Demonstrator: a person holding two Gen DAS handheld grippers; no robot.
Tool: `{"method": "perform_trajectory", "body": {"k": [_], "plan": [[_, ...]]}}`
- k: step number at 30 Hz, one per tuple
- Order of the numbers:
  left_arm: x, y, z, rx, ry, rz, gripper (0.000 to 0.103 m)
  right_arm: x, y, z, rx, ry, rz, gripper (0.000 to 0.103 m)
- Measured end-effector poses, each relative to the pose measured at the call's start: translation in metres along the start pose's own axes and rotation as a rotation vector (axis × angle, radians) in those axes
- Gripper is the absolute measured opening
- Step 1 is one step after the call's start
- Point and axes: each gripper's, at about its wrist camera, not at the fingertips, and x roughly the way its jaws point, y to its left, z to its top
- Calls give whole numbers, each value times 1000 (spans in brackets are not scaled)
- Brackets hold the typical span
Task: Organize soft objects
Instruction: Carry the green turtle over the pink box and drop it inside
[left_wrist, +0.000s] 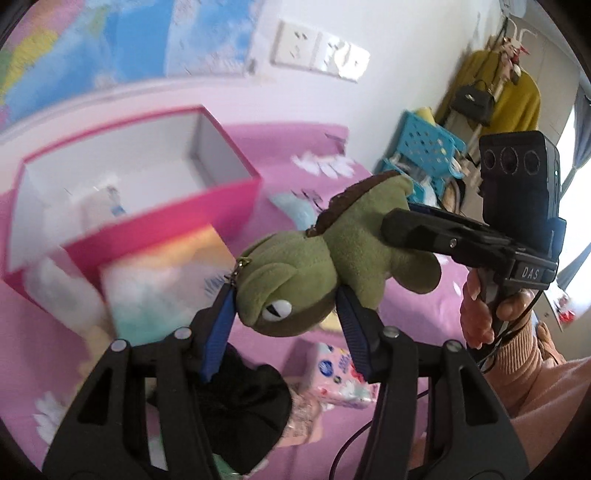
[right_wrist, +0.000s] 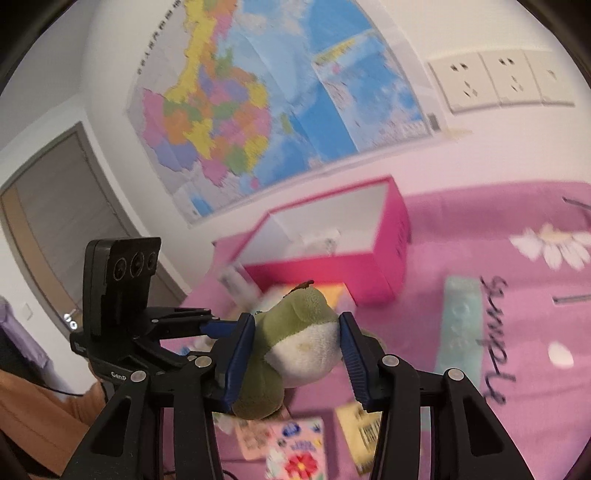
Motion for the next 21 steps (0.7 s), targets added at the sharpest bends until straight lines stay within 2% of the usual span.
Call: {"method": "perform_trajectory", "body": {"k": [6,10,15,21], "plan": [[-18,24,34,-30,-57,92,57,23,5,39,-21,-43,63,47],[-16,39,50,-38,-67,145,56,48,2,67,-28,-57,95,47],[-5,60,67,-70,-54,202,56,75,-6,92,-24,-52,102,47],[21,86,80,-111,4,271,56,113,-22,107,2,-13,94,47]]}}
